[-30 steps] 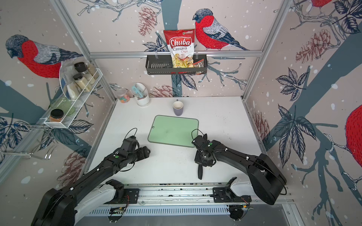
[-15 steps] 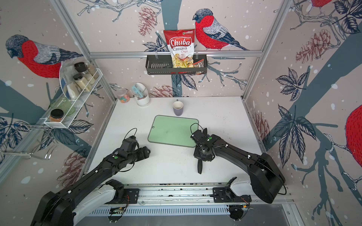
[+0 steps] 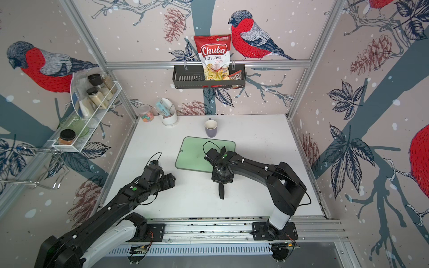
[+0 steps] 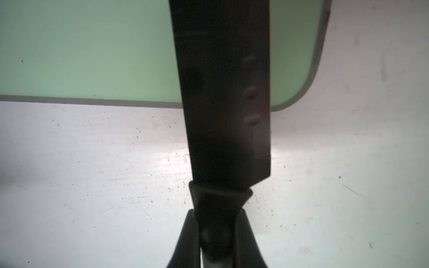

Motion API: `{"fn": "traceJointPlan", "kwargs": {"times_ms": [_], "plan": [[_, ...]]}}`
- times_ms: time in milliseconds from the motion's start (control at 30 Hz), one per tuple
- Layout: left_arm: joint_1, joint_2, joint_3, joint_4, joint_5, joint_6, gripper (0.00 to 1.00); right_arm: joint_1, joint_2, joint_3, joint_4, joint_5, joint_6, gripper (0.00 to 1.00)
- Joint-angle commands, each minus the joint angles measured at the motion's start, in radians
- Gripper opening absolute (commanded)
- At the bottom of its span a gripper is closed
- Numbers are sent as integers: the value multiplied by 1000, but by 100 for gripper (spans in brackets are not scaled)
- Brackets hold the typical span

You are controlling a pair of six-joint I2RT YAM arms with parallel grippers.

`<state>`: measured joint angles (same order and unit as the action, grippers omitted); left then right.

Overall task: Align the knife with the edge of the cutting board
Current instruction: Place the knife at the edge of the cutting board.

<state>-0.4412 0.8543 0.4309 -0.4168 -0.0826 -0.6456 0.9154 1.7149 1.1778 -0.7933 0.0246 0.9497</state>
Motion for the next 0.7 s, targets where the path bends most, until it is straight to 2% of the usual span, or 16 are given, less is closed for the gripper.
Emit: {"fn": "traceJointPlan", "kwargs": {"times_ms": [0,300,667], "plan": [[-2,-9,0,-21,-25,14,85,-2,39,15,-9,27,24,0],[-3,15,4,-16,-17,14,85,-28,40,-54,71,20,101,0],[-3,18,3,-12,-17,14,85,-67,56,-46,67,6,73,0]]}}
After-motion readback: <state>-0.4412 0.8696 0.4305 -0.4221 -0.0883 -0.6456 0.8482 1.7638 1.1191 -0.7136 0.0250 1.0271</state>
